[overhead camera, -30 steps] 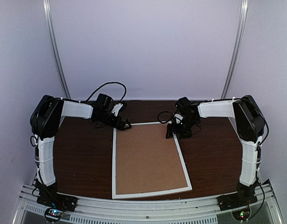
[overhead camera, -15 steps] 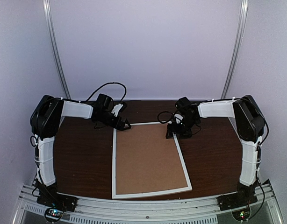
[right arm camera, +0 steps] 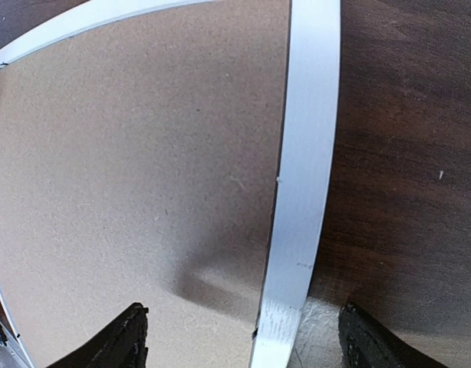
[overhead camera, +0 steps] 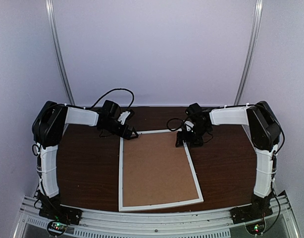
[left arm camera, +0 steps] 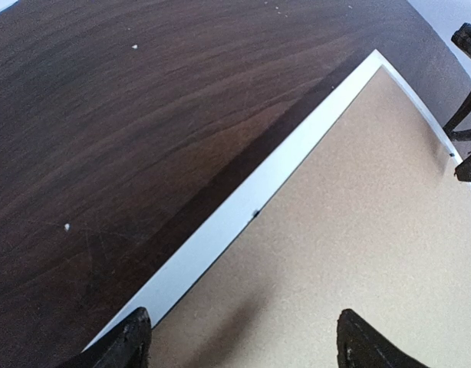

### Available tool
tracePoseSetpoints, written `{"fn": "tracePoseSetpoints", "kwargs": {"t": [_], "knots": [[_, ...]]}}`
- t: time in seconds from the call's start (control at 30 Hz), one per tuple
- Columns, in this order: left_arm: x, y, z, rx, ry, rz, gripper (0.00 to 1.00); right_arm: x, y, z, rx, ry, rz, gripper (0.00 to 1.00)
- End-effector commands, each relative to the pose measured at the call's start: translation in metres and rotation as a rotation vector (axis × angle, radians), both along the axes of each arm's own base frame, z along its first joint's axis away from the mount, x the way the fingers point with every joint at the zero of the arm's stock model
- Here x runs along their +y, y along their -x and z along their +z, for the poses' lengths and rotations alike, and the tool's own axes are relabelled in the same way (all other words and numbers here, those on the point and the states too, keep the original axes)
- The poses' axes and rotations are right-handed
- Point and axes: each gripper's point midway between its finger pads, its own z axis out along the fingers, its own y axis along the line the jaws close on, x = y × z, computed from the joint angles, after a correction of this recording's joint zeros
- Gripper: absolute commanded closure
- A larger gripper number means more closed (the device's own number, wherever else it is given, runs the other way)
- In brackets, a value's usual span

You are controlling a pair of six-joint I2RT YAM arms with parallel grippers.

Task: Put the photo into the frame
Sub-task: Press the fastener onto the backboard.

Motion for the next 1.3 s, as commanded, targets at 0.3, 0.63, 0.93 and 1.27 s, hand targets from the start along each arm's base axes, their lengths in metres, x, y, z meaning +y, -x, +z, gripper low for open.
{"fn": "tracePoseSetpoints", "kwargs": {"t": [0.3,0.63,0.93,1.27], "knots": [[-0.005,0.003,0.003,-0.001,-0.013,-0.018,0.18,-0.004,0.004,-0.013,0.029,0.004,-0.014,0.15],[0.012,-0.010,0.079,-0.101,0.003,0.149,0.09,-0.011,0.007,0.005,0.000,0.018,-0.018,0.15],[0.045,0.042,0.081,0.057,-0.171,0.274,0.11,-0.033,0.030,0.029,-0.025,0.081,0.013,0.16],[0.064,0.091,0.051,0.222,-0.202,0.375,0.18,-0.042,0.061,0.016,0.035,0.084,0.059,0.33]]}}
